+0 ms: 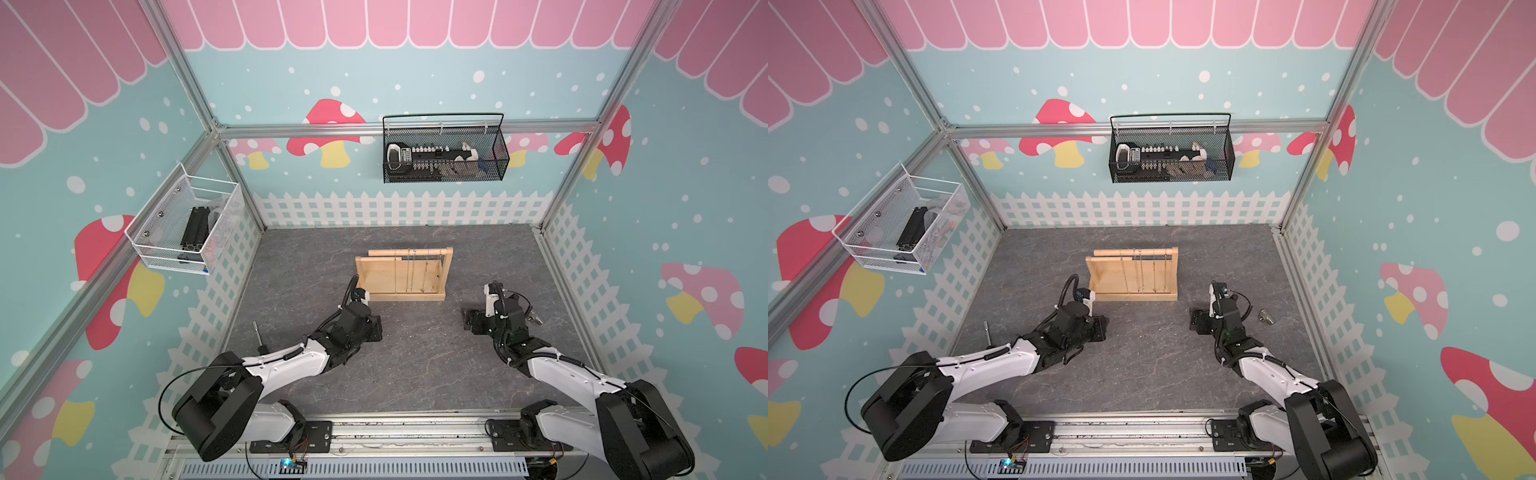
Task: Take the necklace off the jewelry display stand
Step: Place the necklace at the center of the board.
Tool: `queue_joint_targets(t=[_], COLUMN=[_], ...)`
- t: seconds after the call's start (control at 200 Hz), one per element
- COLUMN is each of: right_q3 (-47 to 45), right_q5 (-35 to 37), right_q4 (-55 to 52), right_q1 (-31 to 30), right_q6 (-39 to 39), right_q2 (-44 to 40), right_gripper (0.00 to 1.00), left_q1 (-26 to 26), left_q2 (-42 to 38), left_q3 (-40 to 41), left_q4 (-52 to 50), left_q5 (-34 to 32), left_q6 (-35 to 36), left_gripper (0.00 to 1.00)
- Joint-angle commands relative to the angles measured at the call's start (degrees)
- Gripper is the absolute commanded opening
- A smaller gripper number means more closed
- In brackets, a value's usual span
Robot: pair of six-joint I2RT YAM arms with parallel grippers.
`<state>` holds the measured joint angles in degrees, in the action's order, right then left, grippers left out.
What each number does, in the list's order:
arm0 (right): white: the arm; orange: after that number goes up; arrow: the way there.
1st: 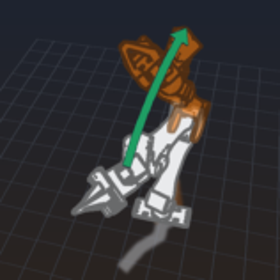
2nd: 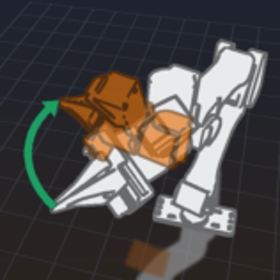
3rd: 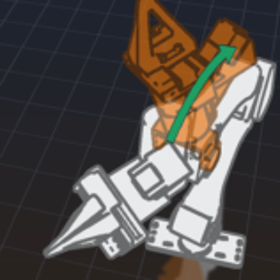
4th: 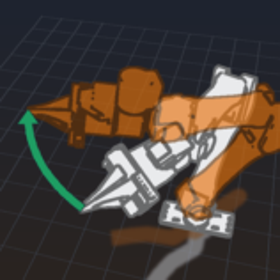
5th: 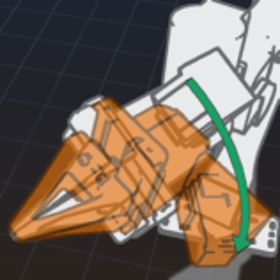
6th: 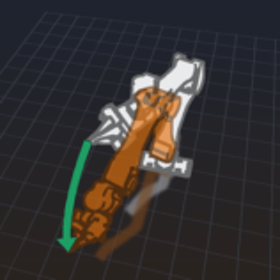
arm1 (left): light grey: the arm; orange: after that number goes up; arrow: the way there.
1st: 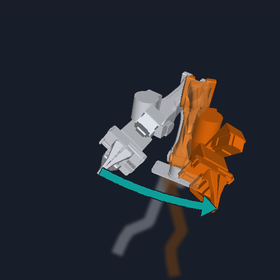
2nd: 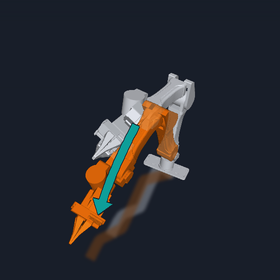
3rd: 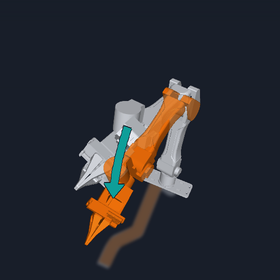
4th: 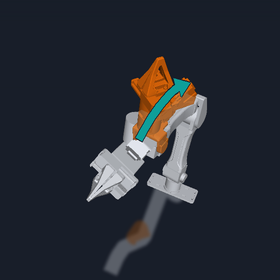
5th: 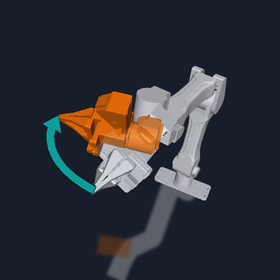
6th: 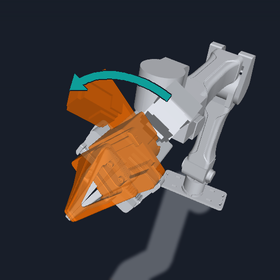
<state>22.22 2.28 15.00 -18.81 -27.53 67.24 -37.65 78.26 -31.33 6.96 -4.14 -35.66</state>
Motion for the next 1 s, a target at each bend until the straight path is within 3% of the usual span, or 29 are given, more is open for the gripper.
queue_joint_targets(t=[0.0,0.345,0.89,0.996], right_q3=[1.2,1.2,1.5,1.5], right_q5=[-0.5,-0.4,-1.1,-1.1], right_q4=[1.2,1.3,1.6,1.7], right_q1=[-0.3,-0.3,-0.3,-0.3], right_q6=[-1.2,-1.2,-1.4,-1.4], right_q2=[0.8,1.2,2.3,2.4], right_gripper=[0.89,0.89,0.89,0.89], left_q1=[-0.3,-0.3,-0.2,-0.3], left_q2=[3.4,8.9,12.2,12.7], left_q3=[-2.7,-6.1,-10.4,-10.3], left_q4=[2.9,1.8,-3.7,-3.4], left_q5=[-0.9,-6.1,-12.0,-12.9], left_q6=[1.4,2.7,5.2,5.0], left_gripper=[0.05,0.01,0.01,0.05])
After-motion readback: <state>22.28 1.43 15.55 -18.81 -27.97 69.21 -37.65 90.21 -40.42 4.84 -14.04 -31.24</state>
